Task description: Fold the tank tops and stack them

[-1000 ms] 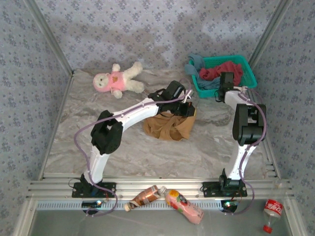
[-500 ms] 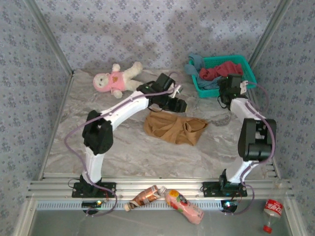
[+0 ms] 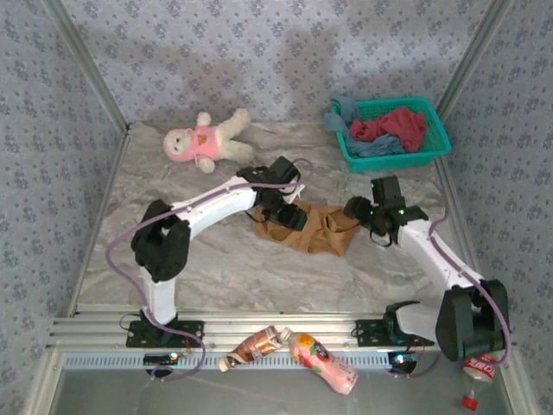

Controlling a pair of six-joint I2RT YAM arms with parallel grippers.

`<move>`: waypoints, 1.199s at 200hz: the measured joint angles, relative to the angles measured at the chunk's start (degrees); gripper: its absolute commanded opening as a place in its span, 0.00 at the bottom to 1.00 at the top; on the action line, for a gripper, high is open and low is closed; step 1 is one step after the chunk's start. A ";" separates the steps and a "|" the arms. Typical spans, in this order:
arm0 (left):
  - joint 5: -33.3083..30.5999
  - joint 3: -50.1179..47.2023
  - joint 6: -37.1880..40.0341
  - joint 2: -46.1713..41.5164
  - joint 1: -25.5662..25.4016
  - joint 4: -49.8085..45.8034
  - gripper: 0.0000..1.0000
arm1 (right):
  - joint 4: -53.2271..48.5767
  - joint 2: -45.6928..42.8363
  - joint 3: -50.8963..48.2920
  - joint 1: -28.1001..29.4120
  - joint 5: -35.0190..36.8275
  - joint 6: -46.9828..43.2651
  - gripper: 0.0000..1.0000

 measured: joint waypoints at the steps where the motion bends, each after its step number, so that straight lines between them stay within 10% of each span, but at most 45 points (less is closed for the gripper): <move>1: 0.00 0.00 -0.02 0.15 -0.07 0.07 0.59 | -0.24 -0.22 -0.26 0.09 0.00 0.00 0.73; 163: -14.80 -0.76 5.42 0.48 2.49 -4.87 0.57 | 5.16 16.35 7.41 18.03 10.71 -13.35 0.71; 240: -12.98 -1.55 4.11 3.63 1.88 -2.75 0.25 | 5.33 21.24 8.07 18.12 15.47 -17.73 0.29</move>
